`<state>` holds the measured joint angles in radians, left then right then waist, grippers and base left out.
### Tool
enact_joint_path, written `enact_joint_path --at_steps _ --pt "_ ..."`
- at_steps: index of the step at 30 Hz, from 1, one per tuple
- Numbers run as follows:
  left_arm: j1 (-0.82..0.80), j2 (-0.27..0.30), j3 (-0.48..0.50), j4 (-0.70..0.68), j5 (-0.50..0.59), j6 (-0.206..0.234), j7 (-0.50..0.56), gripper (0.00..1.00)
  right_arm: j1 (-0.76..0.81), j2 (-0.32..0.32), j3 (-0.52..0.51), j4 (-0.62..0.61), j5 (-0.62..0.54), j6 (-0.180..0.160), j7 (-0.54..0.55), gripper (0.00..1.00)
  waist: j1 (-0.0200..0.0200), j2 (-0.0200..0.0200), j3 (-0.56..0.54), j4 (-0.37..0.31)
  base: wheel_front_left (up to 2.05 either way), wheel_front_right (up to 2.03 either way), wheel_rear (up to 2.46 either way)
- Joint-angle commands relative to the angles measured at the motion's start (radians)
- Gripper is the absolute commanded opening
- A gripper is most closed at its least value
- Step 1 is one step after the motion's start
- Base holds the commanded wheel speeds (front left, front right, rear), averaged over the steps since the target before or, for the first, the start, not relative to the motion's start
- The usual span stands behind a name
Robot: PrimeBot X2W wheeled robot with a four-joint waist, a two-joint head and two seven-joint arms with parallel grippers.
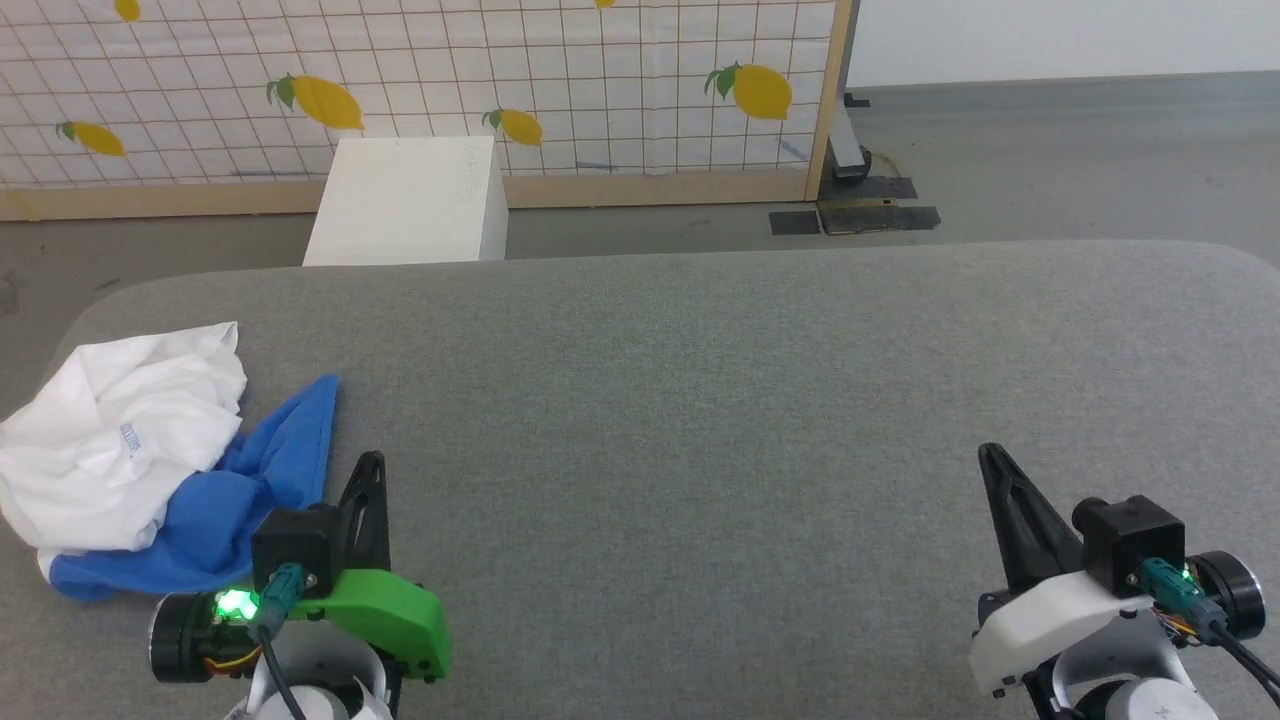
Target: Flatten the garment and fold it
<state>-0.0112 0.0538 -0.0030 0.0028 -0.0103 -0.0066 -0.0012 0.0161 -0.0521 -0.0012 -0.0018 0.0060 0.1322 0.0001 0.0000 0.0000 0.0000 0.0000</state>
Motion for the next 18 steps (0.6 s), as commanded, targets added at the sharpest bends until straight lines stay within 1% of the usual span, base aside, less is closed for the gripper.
enact_joint_path --at_steps 1,2,12,18 --pt "0.011 -0.004 0.003 -0.003 0.010 0.007 0.001 0.00 -0.016 0.002 0.001 0.002 -0.006 -0.002 0.000 0.00 0.0000 0.0000 0.000 0.000 0.00 0.00 0.00" --pt "0.000 0.000 0.000 0.000 0.000 0.000 0.000 1.00 0.000 0.000 0.000 0.000 0.000 0.000 0.000 1.00 0.0000 0.0000 0.000 0.000 0.00 0.00 0.00" --pt "-0.009 0.000 -0.015 0.014 -0.010 0.011 -0.013 1.00 -0.004 0.000 -0.006 0.003 0.004 0.000 -0.007 1.00 0.0000 0.0000 0.000 0.004 0.00 0.00 0.00" --pt "-0.018 0.000 -0.025 0.030 -0.018 0.021 -0.025 1.00 -0.006 0.000 -0.012 0.007 0.006 0.000 -0.013 1.00 0.0000 0.0000 -0.001 0.019 0.00 0.00 0.00"
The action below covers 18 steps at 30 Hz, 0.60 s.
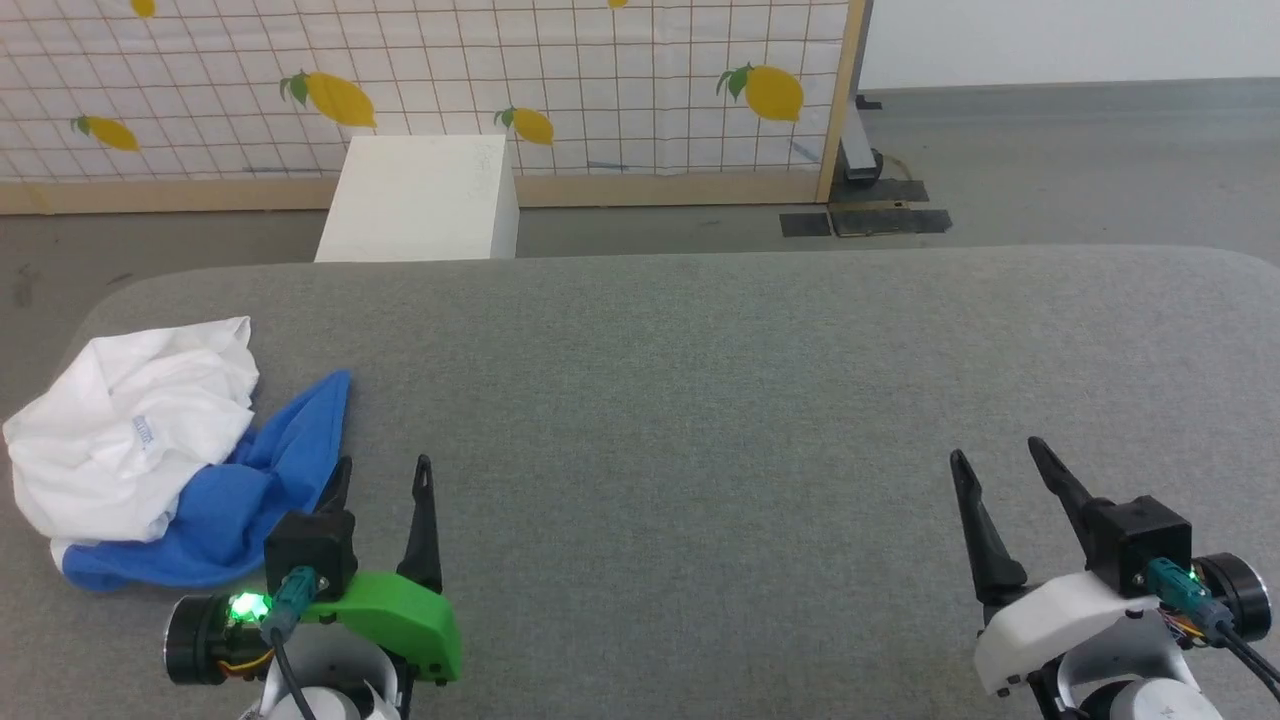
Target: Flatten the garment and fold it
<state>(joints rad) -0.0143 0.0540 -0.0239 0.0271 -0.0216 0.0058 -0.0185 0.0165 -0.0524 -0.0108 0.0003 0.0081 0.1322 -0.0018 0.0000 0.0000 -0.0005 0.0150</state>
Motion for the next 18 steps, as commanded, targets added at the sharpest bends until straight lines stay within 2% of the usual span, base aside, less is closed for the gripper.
enact_joint_path --at_steps 1,18 --pt "-0.017 0.001 -0.005 0.008 -0.009 0.010 -0.010 1.00 -0.006 0.000 -0.003 0.006 0.005 0.000 -0.012 1.00 0.0000 0.0000 0.000 0.008 0.00 0.00 0.00" --pt "-0.031 0.010 -0.019 0.040 -0.038 0.044 -0.046 1.00 -0.015 0.001 -0.011 0.015 0.009 0.000 -0.027 1.00 0.0000 0.0000 0.000 0.110 0.00 0.00 0.00"
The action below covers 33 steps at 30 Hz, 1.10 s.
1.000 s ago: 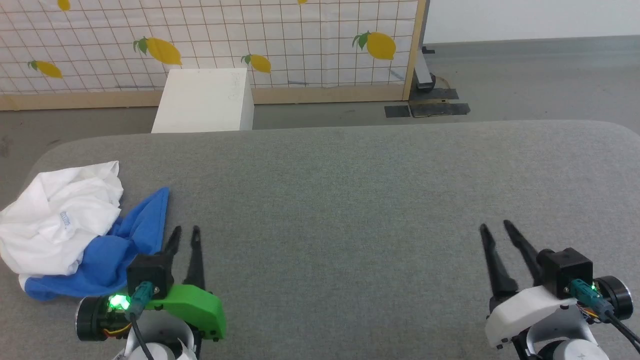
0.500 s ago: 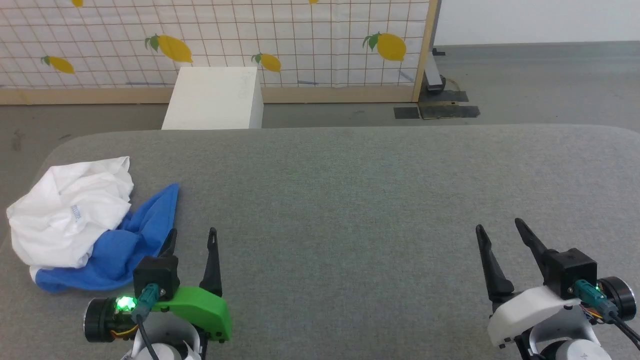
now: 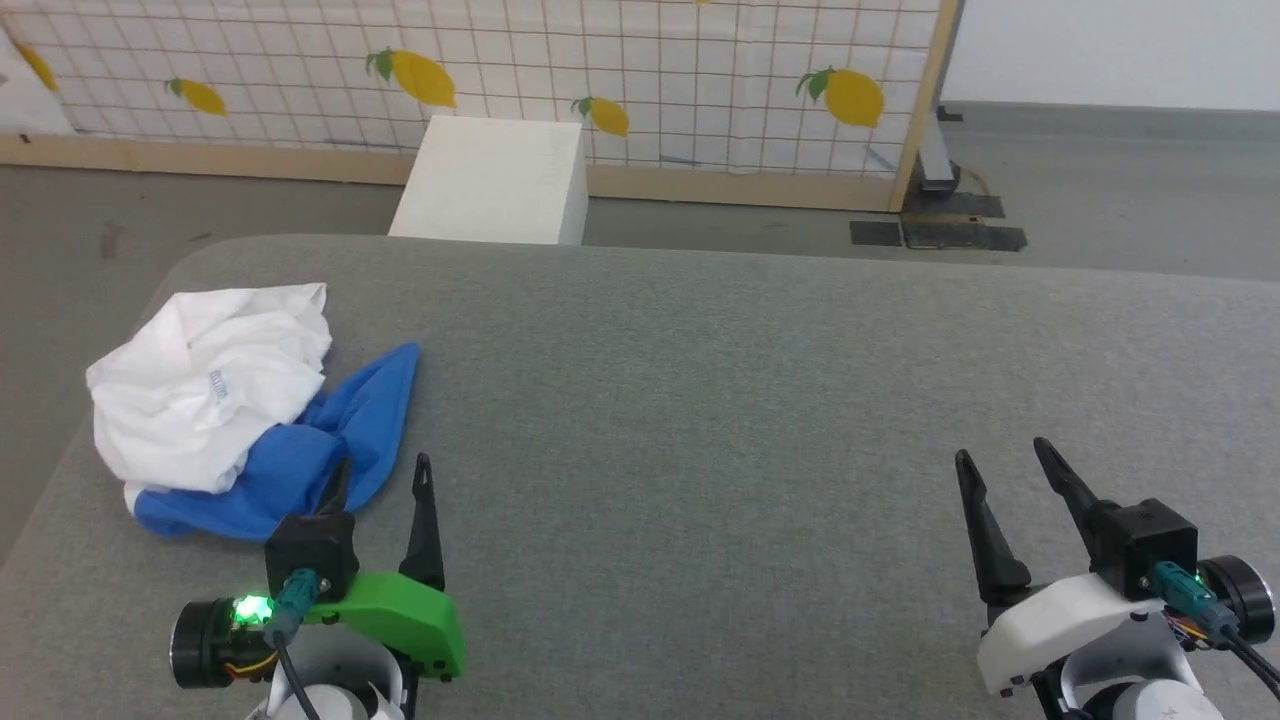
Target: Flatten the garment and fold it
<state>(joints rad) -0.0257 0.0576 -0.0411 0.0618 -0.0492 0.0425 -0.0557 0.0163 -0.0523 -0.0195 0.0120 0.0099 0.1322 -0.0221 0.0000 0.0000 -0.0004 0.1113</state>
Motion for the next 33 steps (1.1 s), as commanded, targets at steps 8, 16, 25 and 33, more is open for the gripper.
enact_joint_path --at_steps 8,16,25,33 --pt "-0.022 0.009 -0.007 0.017 -0.027 0.025 -0.026 1.00 -0.019 0.001 -0.006 0.006 0.008 0.000 -0.011 1.00 0.0000 0.0000 0.000 0.070 0.00 0.00 0.00" --pt "-0.025 0.012 -0.011 0.024 -0.043 0.041 -0.043 1.00 -0.023 0.001 -0.007 0.006 0.007 -0.001 -0.016 1.00 0.0000 0.0000 0.003 0.118 0.00 0.00 0.00" --pt "-0.027 0.014 -0.016 0.032 -0.057 0.057 -0.061 1.00 -0.029 0.001 -0.010 0.007 0.006 -0.001 -0.019 1.00 0.0000 0.0000 0.008 0.166 0.00 0.00 0.00" --pt "-0.033 0.015 -0.022 0.046 -0.068 0.069 -0.078 1.00 -0.037 0.001 -0.010 0.006 0.004 -0.001 -0.024 1.00 0.0000 0.0000 0.015 0.205 0.00 0.00 0.00"
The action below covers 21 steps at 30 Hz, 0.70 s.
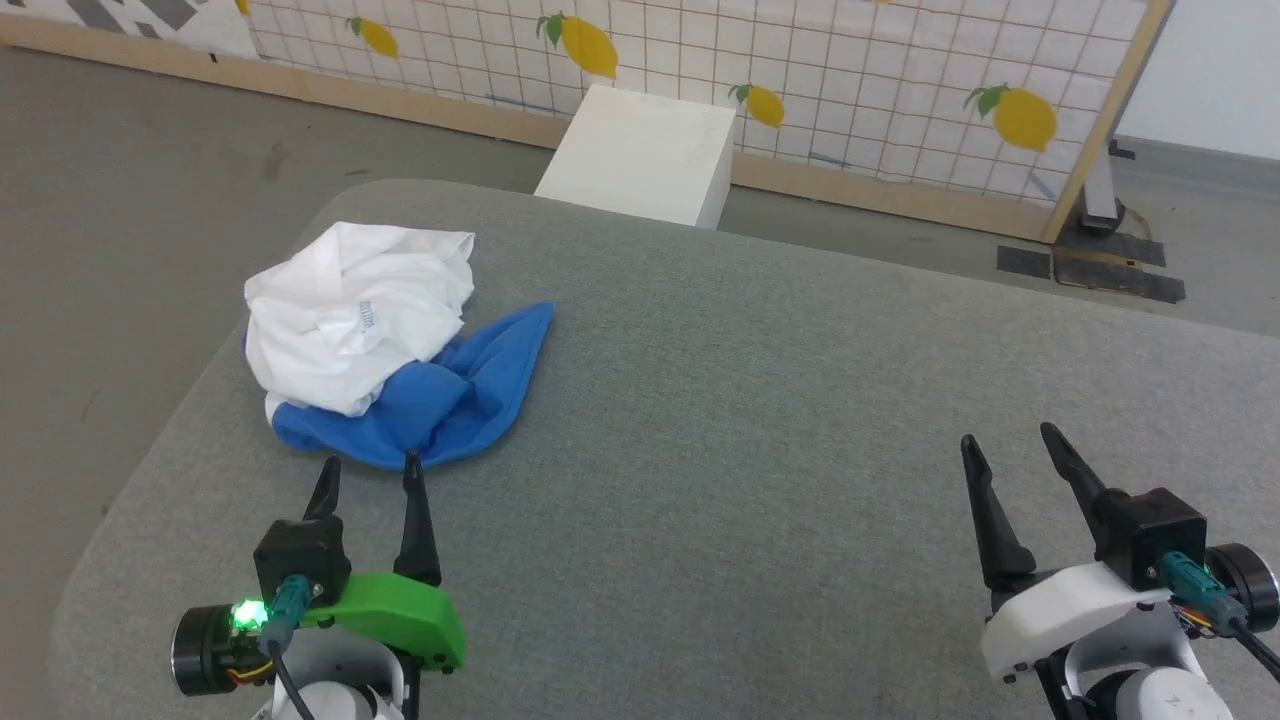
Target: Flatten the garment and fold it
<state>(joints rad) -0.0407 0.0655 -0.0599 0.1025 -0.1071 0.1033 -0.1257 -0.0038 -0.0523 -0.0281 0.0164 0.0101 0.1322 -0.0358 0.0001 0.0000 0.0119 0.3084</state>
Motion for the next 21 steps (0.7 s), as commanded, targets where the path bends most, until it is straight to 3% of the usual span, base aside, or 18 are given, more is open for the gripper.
enact_joint_path --at_steps 1,21 --pt "-0.018 0.007 -0.004 0.007 -0.012 0.010 -0.010 1.00 -0.017 0.001 -0.001 0.002 0.004 -0.001 -0.012 1.00 0.0000 0.0000 0.003 0.013 0.00 0.00 0.00" --pt "-0.029 0.018 -0.015 0.051 -0.045 0.046 -0.055 1.00 -0.024 0.001 -0.003 0.014 0.011 -0.001 -0.031 1.00 0.0000 0.0000 -0.005 0.108 0.00 0.00 0.00"
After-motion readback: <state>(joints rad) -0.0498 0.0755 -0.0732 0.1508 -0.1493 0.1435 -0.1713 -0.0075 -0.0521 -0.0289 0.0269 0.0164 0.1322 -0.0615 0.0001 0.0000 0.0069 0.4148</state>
